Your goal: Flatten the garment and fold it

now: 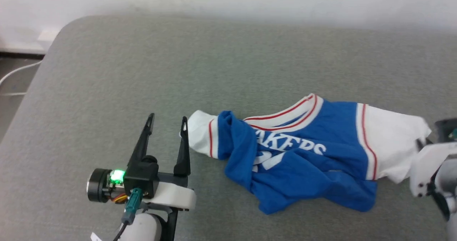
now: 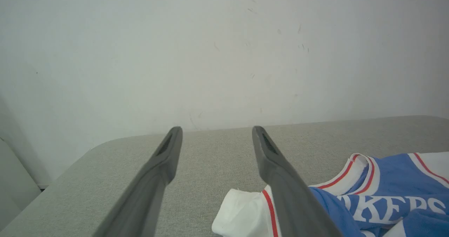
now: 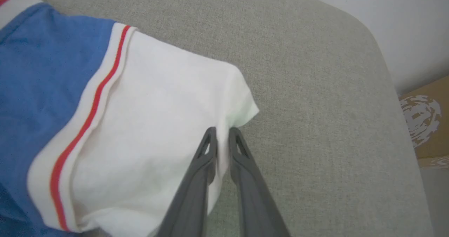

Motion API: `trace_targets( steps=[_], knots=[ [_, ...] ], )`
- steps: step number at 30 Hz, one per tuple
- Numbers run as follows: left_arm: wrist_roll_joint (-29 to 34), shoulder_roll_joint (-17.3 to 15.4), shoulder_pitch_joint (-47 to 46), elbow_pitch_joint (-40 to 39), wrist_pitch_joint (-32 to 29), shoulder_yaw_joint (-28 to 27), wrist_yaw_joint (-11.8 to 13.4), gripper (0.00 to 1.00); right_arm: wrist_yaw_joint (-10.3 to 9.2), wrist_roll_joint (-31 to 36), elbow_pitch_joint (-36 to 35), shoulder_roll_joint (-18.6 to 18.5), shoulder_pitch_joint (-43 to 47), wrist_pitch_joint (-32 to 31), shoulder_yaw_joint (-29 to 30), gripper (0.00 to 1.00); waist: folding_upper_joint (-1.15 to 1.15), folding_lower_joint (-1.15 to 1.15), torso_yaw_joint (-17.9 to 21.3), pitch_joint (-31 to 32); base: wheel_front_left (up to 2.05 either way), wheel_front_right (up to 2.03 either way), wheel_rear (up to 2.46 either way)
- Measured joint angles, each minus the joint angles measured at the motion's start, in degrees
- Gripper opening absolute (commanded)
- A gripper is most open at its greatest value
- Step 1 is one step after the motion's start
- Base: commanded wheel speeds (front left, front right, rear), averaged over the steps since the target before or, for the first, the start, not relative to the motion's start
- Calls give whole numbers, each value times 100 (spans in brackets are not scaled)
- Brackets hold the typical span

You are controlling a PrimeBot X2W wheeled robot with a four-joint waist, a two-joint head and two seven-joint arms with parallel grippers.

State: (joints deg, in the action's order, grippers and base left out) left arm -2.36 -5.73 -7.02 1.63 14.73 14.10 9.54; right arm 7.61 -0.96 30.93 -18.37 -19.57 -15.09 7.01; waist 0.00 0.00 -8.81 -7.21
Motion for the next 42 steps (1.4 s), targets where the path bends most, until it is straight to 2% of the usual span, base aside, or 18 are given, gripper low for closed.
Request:
trace_targets(
  steps=[5, 7, 12, 15, 18, 25, 26, 27, 28, 33, 37, 40, 42],
  knots=[
    [-215, 83, -10, 463, 1, 76, -246, 100, 0, -309, -616, 276, 382, 222, 13, 100, 0, 0, 276, 49, 0, 0, 0],
    [-331, 100, -36, 808, -86, 221, -422, 100, 1, -390, -979, 391, 459, 307, 46, 100, 0, 0, 369, 53, 0, 0, 0],
    [-409, 200, -289, 1290, -1295, 831, -677, 100, 0, -519, -1782, 646, 887, 297, 353, 100, 0, 0, 549, 58, 0, 0, 0],
    [-349, 233, -511, 1421, -2027, 1045, -666, 100, 0, -530, -2164, 812, 1120, 203, 407, 100, 0, 0, 645, 41, 0, 0, 0],
    [-256, 242, -749, 1567, -2443, 1172, -571, 100, 1, -614, -2418, 1012, 1241, 86, 411, 100, 0, 0, 756, 1, 0, 0, 0],
    [60, 227, -1163, 2146, -2915, 1328, -285, 100, 0, -614, -2587, 1132, 1432, 0, 510, 100, 0, 0, 976, -181, 0, 0, 0],
    [65, 216, -1207, 2216, -2931, 1322, -258, 95, 0, -615, -2590, 1149, 1433, 0, 513, 100, 0, 0, 1004, -205, 0, 0, 0],
    [65, 209, -1243, 2281, -2943, 1318, -241, 22, 0, -615, -2590, 1165, 1435, 1, 522, 100, 0, 0, 1031, -227, 0, 0, 0],
    [64, 205, -1265, 2320, -2941, 1316, -241, 0, 0, -615, -2585, 1172, 1440, 7, 533, 100, 0, 0, 1054, -248, 0, 0, 0],
    [-101, 210, -1406, 2281, -2525, 1269, -275, 0, 0, -614, -2514, 1203, 1476, 55, 573, 100, 0, 1, 1105, -271, 0, 0, 0],
    [-487, 235, -1592, 1904, -1712, 1155, -396, 0, 0, -605, -2457, 1248, 1511, 57, 630, 100, 0, 0, 1071, -168, 0, 0, 0],
    [-923, 269, -1683, 1491, -1033, 937, -393, 0, 0, -581, -2440, 1281, 1522, 57, 698, 100, 0, 0, 1009, -85, 0, 0, 0],
    [-1217, 279, -1678, 1229, -673, 737, -290, 0, 0, -565, -2434, 1298, 1532, 58, 734, 100, 0, 0, 948, -41, 0, 0, 0]
  ],
)
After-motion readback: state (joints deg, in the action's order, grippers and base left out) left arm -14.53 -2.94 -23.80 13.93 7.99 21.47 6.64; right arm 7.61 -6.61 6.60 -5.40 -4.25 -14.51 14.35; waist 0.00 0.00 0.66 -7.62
